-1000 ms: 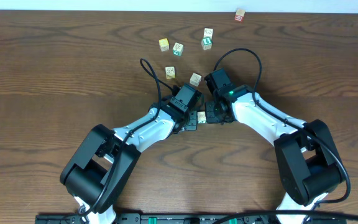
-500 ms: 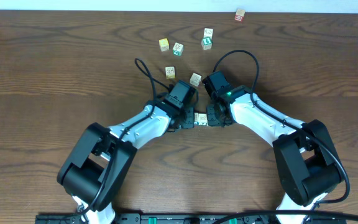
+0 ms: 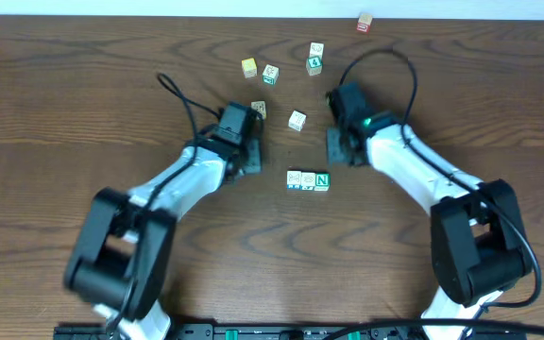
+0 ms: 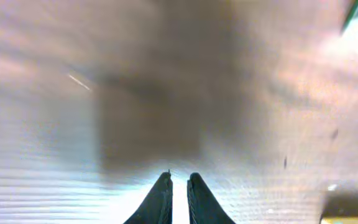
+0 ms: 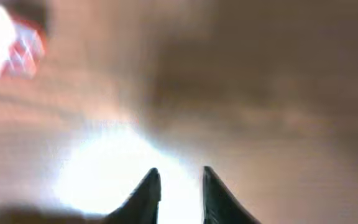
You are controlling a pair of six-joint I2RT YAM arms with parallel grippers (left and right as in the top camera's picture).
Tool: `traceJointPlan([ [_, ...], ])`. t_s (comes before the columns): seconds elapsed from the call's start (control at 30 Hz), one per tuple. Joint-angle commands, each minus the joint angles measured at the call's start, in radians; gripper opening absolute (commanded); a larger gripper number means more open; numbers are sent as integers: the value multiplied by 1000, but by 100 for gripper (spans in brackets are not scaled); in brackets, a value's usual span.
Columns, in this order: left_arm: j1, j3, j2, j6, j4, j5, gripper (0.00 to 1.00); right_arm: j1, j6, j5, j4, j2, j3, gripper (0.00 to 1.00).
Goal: Lift 3 blocks
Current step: 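Release the row and pull both grippers back from the blocks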
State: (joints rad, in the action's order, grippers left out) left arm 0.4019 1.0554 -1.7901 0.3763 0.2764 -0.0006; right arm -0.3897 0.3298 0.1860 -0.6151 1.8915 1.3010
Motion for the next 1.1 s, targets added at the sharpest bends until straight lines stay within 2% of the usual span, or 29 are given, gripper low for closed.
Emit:
traceJointPlan([
  [0.0,-11,39,232,-121,-41,-248,14,23,-130,84,5,-48,124,41],
  [0.03,-11,39,284,-147,-58,-294,17,27,-161,87,8,-60,153,48],
  [0.2,-11,39,494,-330,-193,-481,64,40,-250,123,-18,-121,283,70],
  [0.23,-11,39,520,-373,-229,-510,72,41,-251,138,-17,-133,306,74],
  [0.27,-11,39,544,-423,-270,-536,74,42,-251,148,-14,-147,328,80],
  [0.33,-11,39,573,-529,-355,-570,74,43,-259,146,-10,-180,374,94],
  [0.37,-11,39,579,-563,-380,-578,75,43,-267,146,-11,-194,389,98],
  [0.47,-11,39,595,-721,-417,-628,75,45,-328,156,17,-263,409,99],
  [0.53,-11,39,599,-803,-411,-758,75,51,-328,157,31,-332,408,99],
  [0.7,-11,39,656,-772,-389,-761,75,50,-327,132,6,-448,394,99],
  [0.77,-10,39,703,-726,-313,-727,76,50,-327,104,6,-502,363,99],
  [0.93,-13,34,869,-715,-11,-444,76,50,-328,78,61,-657,183,99],
  [1.0,-27,16,936,-715,4,-362,76,51,-328,78,85,-719,82,99],
  [1.07,-56,-6,989,-715,4,-348,76,51,-328,78,116,-779,-15,99],
])
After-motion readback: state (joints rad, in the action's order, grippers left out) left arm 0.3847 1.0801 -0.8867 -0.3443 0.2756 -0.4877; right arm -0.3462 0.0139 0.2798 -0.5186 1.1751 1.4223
